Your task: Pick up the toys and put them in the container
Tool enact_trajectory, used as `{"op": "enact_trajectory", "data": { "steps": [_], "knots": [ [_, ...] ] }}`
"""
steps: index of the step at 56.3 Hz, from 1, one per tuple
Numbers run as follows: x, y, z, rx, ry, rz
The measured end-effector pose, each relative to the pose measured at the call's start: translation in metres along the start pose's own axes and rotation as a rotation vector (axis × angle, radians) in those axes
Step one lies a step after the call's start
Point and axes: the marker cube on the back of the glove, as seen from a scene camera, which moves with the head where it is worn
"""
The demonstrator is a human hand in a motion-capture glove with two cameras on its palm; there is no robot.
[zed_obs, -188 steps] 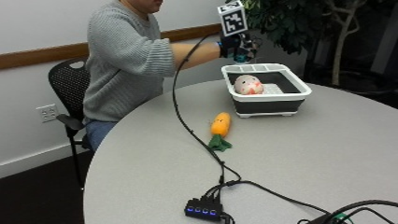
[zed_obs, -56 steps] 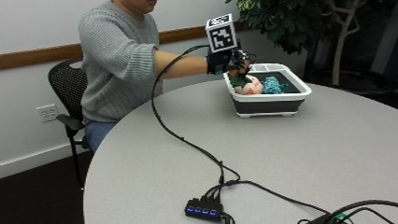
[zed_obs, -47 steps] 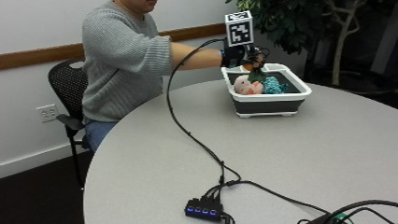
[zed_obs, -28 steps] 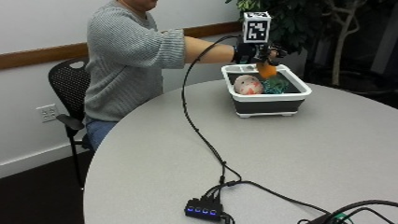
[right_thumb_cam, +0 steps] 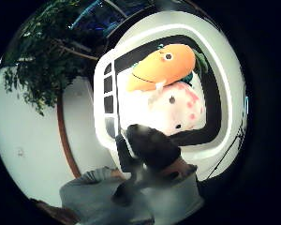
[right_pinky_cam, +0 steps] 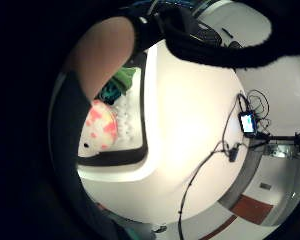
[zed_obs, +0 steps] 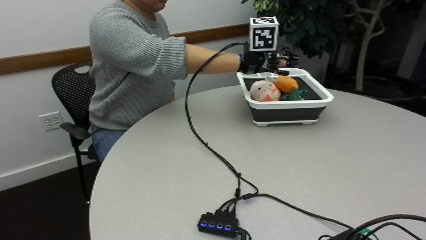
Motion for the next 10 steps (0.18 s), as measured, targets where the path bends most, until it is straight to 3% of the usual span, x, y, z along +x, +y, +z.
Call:
{"op": "enact_trajectory", "data": {
  "steps": [5,10],
  "knots": [
    [0.0,0.008,-0.004,0.011,-0.109,-0.01],
    [0.047,0.015,0.002,0.009,0.294,0.083]
  ]
}}
